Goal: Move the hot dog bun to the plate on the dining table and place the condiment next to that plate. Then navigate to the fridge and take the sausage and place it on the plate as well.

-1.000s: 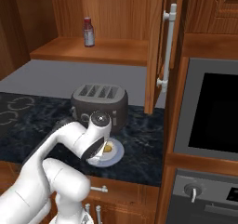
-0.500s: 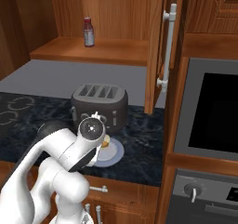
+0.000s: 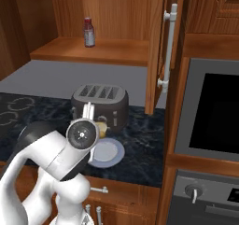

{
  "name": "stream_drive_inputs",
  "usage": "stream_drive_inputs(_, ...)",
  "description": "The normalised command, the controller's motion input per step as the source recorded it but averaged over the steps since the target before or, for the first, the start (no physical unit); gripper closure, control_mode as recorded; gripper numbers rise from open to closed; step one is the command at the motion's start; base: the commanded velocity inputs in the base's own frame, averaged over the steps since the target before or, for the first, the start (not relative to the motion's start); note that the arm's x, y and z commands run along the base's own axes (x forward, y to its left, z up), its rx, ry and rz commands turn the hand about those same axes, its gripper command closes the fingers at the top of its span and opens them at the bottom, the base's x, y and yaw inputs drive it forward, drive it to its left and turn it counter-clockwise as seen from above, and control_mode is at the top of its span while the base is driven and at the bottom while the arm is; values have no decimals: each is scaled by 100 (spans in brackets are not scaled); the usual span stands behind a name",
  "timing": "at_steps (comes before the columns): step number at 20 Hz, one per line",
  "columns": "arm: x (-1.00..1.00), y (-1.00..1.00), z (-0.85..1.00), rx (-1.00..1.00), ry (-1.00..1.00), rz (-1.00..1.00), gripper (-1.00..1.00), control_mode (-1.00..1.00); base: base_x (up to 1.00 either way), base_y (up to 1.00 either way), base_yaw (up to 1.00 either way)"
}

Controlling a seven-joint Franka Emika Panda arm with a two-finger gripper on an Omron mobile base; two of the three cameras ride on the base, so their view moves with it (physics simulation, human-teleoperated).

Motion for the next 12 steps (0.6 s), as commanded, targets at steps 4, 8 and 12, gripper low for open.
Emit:
stream_drive_inputs(4, -23, 4, 74, 0, -17, 0, 100, -100, 0, 0, 0)
stream_drive_inputs(8, -11, 11, 61, 0, -7, 0, 100, -100, 0, 0, 0)
stream_drive_inputs(12, 0, 1, 1, 0, 5, 0, 100, -100, 0, 0, 0)
